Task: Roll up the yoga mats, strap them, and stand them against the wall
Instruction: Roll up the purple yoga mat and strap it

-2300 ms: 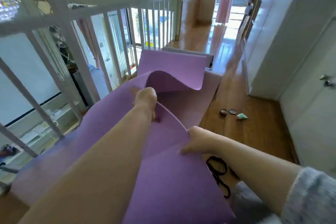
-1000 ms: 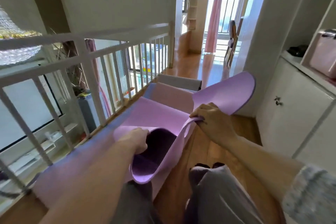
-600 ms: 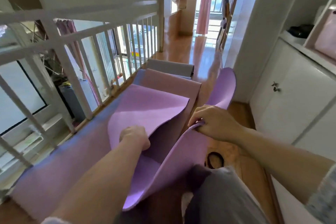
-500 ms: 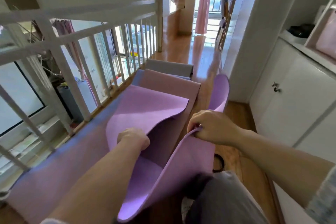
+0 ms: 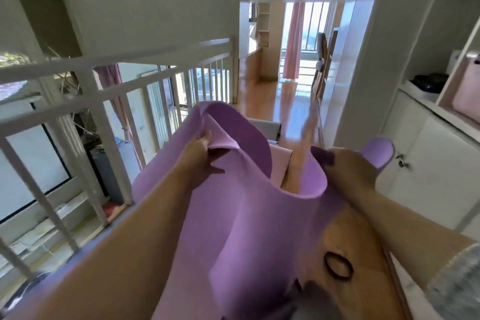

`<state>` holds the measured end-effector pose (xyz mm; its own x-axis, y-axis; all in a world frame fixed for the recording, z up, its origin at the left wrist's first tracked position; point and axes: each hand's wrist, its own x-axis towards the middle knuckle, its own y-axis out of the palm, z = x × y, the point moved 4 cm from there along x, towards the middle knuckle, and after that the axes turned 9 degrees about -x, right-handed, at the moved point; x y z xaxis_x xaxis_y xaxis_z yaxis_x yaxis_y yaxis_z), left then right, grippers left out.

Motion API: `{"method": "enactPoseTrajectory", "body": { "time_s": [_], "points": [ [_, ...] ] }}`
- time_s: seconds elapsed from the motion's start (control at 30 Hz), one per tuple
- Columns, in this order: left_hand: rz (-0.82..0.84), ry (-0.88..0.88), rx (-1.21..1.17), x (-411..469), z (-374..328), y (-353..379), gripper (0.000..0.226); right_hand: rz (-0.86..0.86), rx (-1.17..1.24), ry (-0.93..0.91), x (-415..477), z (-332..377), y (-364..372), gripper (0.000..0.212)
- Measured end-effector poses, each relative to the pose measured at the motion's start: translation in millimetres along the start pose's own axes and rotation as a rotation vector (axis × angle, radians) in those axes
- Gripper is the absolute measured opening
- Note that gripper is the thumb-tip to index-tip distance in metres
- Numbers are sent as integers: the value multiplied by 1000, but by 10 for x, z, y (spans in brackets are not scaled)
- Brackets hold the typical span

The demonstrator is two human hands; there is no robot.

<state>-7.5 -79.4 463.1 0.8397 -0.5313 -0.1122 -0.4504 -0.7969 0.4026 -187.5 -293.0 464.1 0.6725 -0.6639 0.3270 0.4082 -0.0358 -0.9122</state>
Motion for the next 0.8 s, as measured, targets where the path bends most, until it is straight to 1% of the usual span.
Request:
{"method": "enactPoseTrajectory", "body": {
  "time_s": [0.07, 0.1, 0.13, 0.2, 0.27, 0.3, 0.33, 0.37, 0.43, 0.47, 0.5, 0.53, 0.57, 0.6, 0.63, 0.67, 0.7, 0.73, 0.77, 0.8],
  "points": [
    [77, 95, -141, 40, -238, 305, 41, -112, 182, 3, 37, 107, -215, 37],
    [107, 144, -206, 56, -367, 433, 39, -191, 197, -5, 41, 165, -311, 45],
    [125, 182, -279, 101, -491, 511, 37, -299, 158, -28, 47, 223, -408, 47],
    [116, 236, -431, 126, -714, 553, 38, -569, 86, -107, 41, 307, -573, 41],
    [21, 316, -464, 136, -804, 354, 42, -748, 63, -184, 12, 350, -664, 27],
    [-51, 341, -468, 114, -790, 200, 42, -793, 56, -231, -8, 369, -671, 22],
    [-102, 325, -491, 126, -706, 15, 45, -806, 38, -272, -39, 400, -654, 22],
    [-187, 280, -520, 71, -582, -190, 45, -798, 13, -298, -74, 430, -614, 24],
    [-290, 111, -586, 31, -192, -632, 47, -748, -29, -333, -158, 484, -459, 20],
    [-330, 33, -532, -4, -1, -832, 47, -699, -49, -358, -204, 500, -331, 18],
    [-323, -78, -494, -99, 225, -968, 46, -638, -73, -387, -256, 509, -183, 18],
    [-407, -175, -346, -113, 450, -1211, 46, -563, -105, -414, -309, 510, -16, 20],
    [-496, -218, -226, -217, 658, -1419, 45, -488, -136, -436, -366, 516, 148, 21],
    [-542, -269, -154, -331, 852, -1590, 42, -433, -157, -457, -428, 537, 287, 21],
    [-591, -274, -181, -407, 1018, -1762, 40, -414, -169, -479, -490, 572, 391, 20],
    [-657, -311, -149, -476, 1135, -1910, 40, -423, -173, -507, -540, 624, 471, 20],
    [-704, -333, -58, -525, 1185, -2062, 39, -438, -171, -541, -580, 694, 525, 22],
    [-742, -345, 113, -475, 1232, -2269, 43, -450, -172, -581, -608, 775, 568, 27],
    [-750, -380, 279, -426, 1220, -2413, 54, -456, -179, -620, -628, 847, 610, 31],
    [-745, -431, 506, -395, 1163, -2459, 70, -462, -181, -650, -639, 908, 653, 33]
  ]
}}
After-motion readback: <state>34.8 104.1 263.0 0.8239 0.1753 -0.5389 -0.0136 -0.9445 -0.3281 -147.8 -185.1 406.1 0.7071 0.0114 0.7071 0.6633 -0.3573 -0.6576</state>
